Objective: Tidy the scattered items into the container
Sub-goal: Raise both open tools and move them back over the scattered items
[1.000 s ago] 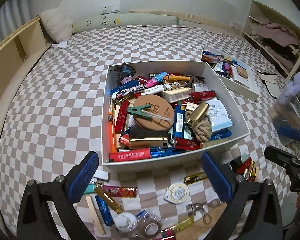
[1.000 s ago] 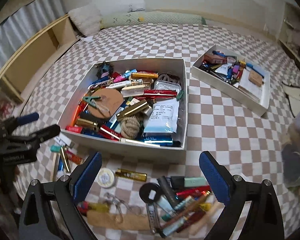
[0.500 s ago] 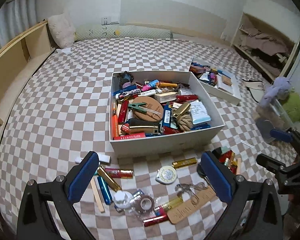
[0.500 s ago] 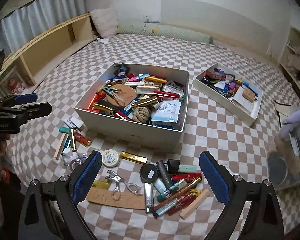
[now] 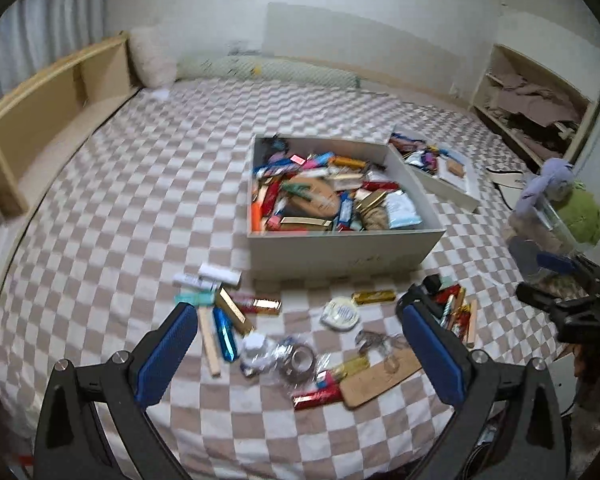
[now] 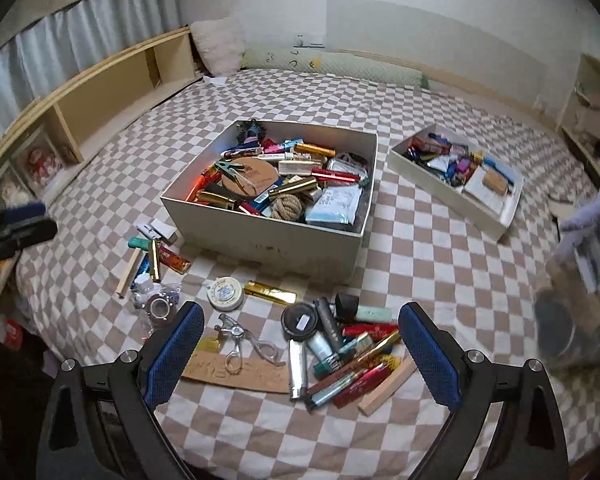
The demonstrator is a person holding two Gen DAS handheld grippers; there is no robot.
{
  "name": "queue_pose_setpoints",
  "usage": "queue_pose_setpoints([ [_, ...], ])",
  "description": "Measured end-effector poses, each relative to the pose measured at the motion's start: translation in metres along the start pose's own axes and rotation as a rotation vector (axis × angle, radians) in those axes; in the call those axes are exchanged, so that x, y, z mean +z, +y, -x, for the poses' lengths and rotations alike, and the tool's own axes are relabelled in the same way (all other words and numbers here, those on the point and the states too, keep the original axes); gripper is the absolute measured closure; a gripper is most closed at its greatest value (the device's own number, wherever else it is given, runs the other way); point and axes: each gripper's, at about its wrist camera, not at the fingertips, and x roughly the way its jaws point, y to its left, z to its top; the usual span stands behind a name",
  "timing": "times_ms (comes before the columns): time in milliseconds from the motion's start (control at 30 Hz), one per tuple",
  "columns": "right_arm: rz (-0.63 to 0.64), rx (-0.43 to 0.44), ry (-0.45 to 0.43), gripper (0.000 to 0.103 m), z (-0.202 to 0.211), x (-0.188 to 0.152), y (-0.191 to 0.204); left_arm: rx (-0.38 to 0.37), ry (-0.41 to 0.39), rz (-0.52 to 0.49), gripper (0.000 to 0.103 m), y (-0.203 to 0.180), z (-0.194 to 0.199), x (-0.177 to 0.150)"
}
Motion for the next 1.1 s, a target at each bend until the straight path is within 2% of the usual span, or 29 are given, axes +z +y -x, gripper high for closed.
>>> queue_pose_setpoints([
  [100,-0.006,0.008,0.012,0.005,0.001,-0.010,-0.003,0.012,0.029,0.045,0.000,0.014,-0.004,-0.013],
  [233,-0.003,-0.001,0.009,0.005,0.000,-0.025,-0.006,0.034,0.043,0.052,0.000,0.024,-0.005,-0.025],
  [400,-0.051,0.053,-0.024,0.000,-0.008,-0.043,-0.010,0.043,0.067,0.051,0.000,0.032,-0.011,-0.043],
  [600,-0.018,0.047,0.046,0.000,-0.032,-0.066,-0.002,0.076,0.083,-0.003,0.000,0.034,-0.024,-0.065],
  [800,0.049,0.053,0.100,0.000,-0.054,-0.090,0.008,0.067,0.121,-0.015,0.000,0.030,-0.041,-0.085],
  [967,0.015,0.133,0.160,0.000,-0.072,-0.106,0.003,0.097,0.146,-0.046,0.000,0.018,-0.058,-0.097],
  [1100,0.047,0.132,0.178,0.000,-0.081,-0.113,0.006,0.092,0.186,-0.074,0.000,0.005,-0.075,-0.109],
])
